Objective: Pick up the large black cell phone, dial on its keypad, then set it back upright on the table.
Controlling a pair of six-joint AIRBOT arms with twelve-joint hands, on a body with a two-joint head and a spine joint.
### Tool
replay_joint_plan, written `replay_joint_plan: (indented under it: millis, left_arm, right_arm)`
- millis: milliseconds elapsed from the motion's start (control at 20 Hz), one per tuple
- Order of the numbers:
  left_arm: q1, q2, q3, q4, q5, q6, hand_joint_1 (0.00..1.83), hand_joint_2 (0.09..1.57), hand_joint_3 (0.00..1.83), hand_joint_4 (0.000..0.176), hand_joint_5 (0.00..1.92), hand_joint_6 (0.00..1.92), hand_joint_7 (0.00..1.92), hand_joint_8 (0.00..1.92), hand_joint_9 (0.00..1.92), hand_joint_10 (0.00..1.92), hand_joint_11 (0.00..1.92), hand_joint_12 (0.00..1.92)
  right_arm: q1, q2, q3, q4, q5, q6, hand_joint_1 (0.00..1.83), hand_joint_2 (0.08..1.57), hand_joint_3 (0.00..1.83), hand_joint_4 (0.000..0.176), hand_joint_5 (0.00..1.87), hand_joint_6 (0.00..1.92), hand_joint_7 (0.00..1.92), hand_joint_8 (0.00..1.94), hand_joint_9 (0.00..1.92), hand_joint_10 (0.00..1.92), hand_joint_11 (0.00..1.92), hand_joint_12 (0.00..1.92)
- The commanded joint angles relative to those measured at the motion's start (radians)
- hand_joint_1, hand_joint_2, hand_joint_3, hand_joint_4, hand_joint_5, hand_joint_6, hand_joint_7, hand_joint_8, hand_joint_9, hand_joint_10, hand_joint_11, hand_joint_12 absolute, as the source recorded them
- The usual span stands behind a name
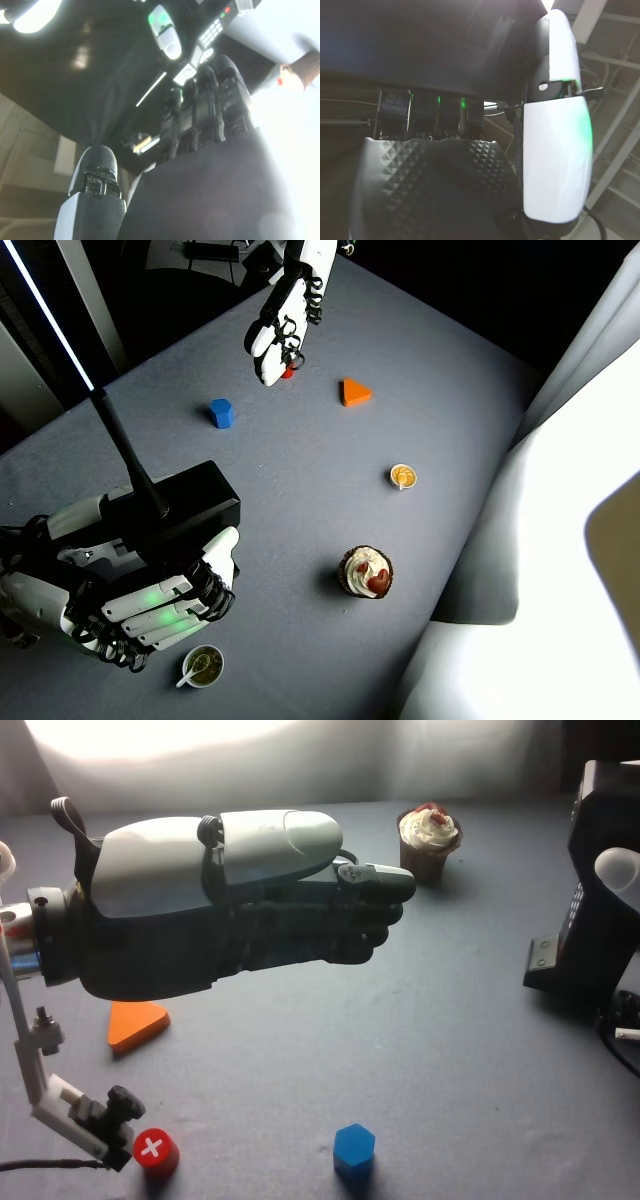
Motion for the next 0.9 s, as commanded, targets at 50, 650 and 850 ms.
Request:
replay_joint_plan:
  millis: [50,650,850]
  left_arm:
    - [-0.022,0.003,-0.005,-0.048,-0.101,-0.003,0.0,1.22,0.0,0.009,0.18,0.0,0.16,0.01,0.15,0.0,0.0,0.33]
    - [-0.021,0.002,-0.004,-0.048,-0.114,0.017,0.0,1.22,0.0,0.01,0.14,0.0,0.14,0.0,0.14,0.0,0.0,0.33]
    - [-0.02,0.0,-0.004,-0.048,-0.118,0.022,0.0,1.22,0.0,0.006,0.15,0.0,0.15,0.0,0.14,0.0,0.0,0.34]
  right_arm:
    - [0.003,0.01,0.011,0.002,0.138,0.028,1.36,1.17,0.0,0.0,0.89,1.0,0.77,1.29,0.86,1.34,0.92,1.13]
    - [-0.003,-0.015,0.044,0.002,0.138,0.039,1.36,1.15,0.0,0.0,0.91,0.97,0.8,1.23,0.88,1.32,0.92,1.12]
    - [-0.008,-0.028,0.059,0.002,0.138,0.041,1.36,1.16,0.0,0.0,0.91,0.98,0.81,1.22,0.86,1.34,0.9,1.13]
